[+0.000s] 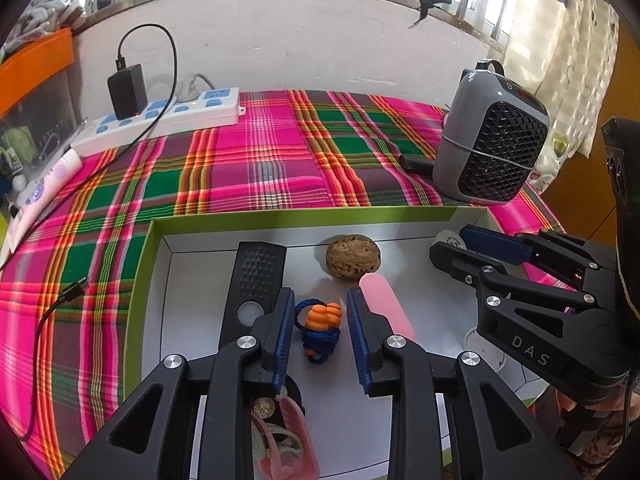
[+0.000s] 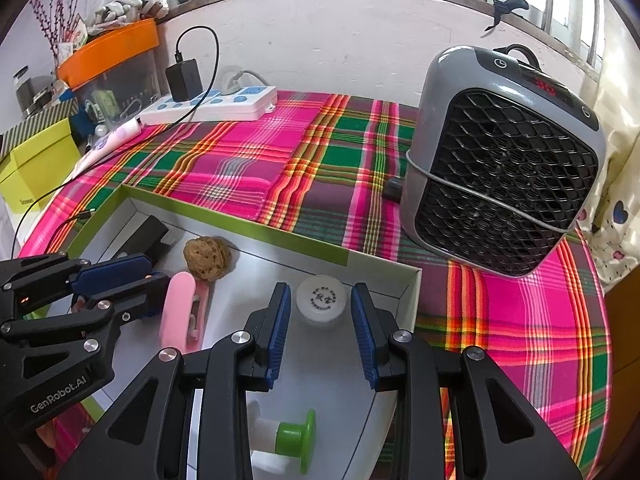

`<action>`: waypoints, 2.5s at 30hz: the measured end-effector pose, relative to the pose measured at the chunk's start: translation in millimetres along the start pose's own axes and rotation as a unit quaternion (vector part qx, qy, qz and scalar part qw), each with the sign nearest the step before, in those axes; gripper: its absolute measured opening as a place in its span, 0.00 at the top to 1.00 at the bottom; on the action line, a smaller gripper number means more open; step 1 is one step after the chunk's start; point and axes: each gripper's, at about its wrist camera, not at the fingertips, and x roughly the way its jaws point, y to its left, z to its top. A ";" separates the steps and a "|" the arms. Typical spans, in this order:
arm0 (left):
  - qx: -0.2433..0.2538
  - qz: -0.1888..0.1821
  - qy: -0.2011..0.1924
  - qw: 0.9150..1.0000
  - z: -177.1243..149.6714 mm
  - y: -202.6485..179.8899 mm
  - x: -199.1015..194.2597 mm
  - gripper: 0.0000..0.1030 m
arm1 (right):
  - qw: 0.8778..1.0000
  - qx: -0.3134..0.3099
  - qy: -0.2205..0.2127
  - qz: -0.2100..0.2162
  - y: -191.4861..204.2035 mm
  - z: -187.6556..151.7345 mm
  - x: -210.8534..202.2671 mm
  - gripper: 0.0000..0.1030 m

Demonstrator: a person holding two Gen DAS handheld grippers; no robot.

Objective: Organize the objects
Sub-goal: 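Lower and open the left tool to drop the toy while the right tool releases the cap, then withdraw both open tools from the box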

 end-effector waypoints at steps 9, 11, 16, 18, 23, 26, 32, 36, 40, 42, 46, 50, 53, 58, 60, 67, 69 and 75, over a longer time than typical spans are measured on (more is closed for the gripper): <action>0.000 0.004 0.000 1.000 -0.4 -0.1 -1.5 0.70 | 1.000 0.006 -0.002 -0.005 -1.6 -0.8 -3.0 0.68; 0.004 0.007 -0.003 1.000 -1.0 -1.4 -3.6 0.69 | 1.000 0.007 -0.003 -0.005 -1.9 -1.1 -3.6 0.68; 0.006 0.016 -0.012 1.000 -2.0 -3.6 -11.0 0.67 | 1.000 0.010 -0.007 -0.006 -2.3 -3.1 -8.2 0.65; 0.014 0.020 -0.020 1.000 -2.5 -6.9 -15.9 0.66 | 1.000 0.011 -0.010 -0.008 -2.2 -3.5 -10.6 0.65; 0.009 0.018 -0.022 1.000 -5.5 -7.2 -23.1 0.66 | 1.000 0.019 -0.019 -0.007 -1.8 -4.7 -19.4 0.63; 0.006 0.017 -0.024 1.000 -8.6 -7.5 -28.5 0.66 | 0.999 0.018 -0.027 -0.005 0.4 -7.0 -27.2 0.60; 0.009 0.019 -0.042 0.999 -14.4 -13.0 -45.8 0.65 | 0.999 0.023 -0.033 -0.005 4.2 -13.6 -38.8 0.59; 0.009 0.021 -0.048 0.999 -20.0 -14.2 -54.5 0.65 | 0.999 0.024 -0.038 -0.004 8.0 -19.3 -47.8 0.59; 0.006 0.021 -0.050 0.999 -25.5 -14.8 -60.7 0.65 | 0.999 0.027 -0.044 -0.004 10.9 -25.0 -57.0 0.59; 0.008 0.022 -0.053 0.998 -28.6 -15.8 -64.8 0.65 | 0.999 0.028 -0.045 -0.005 12.2 -27.2 -60.7 0.59; 0.003 0.019 -0.056 0.998 -35.2 -15.9 -72.7 0.65 | 0.998 0.031 -0.052 -0.004 14.7 -33.8 -70.8 0.59; 0.001 0.019 -0.059 0.998 -42.1 -15.0 -80.0 0.65 | 0.998 0.027 -0.056 -0.002 20.1 -40.9 -79.4 0.59; 0.001 0.021 -0.062 0.998 -47.3 -14.4 -86.5 0.65 | 0.998 0.026 -0.059 -0.002 24.6 -45.6 -84.5 0.59; -0.004 0.017 -0.067 0.998 -57.9 -11.9 -96.3 0.65 | 0.997 0.029 -0.065 0.001 30.0 -56.4 -93.4 0.59; -0.005 0.022 -0.070 0.997 -62.6 -10.7 -100.1 0.65 | 0.997 0.028 -0.068 0.001 32.3 -61.3 -97.5 0.59; -0.005 0.011 -0.053 0.999 -84.5 -12.3 -102.9 0.64 | 0.997 0.034 -0.069 0.010 35.6 -77.4 -104.6 0.59; -0.005 0.012 -0.045 0.999 -90.7 -13.3 -101.2 0.63 | 0.997 0.037 -0.068 0.012 37.2 -82.3 -105.2 0.59; -0.003 -0.003 -0.034 0.999 -102.5 -15.9 -98.8 0.60 | 0.997 0.041 -0.065 0.015 38.8 -92.2 -106.6 0.59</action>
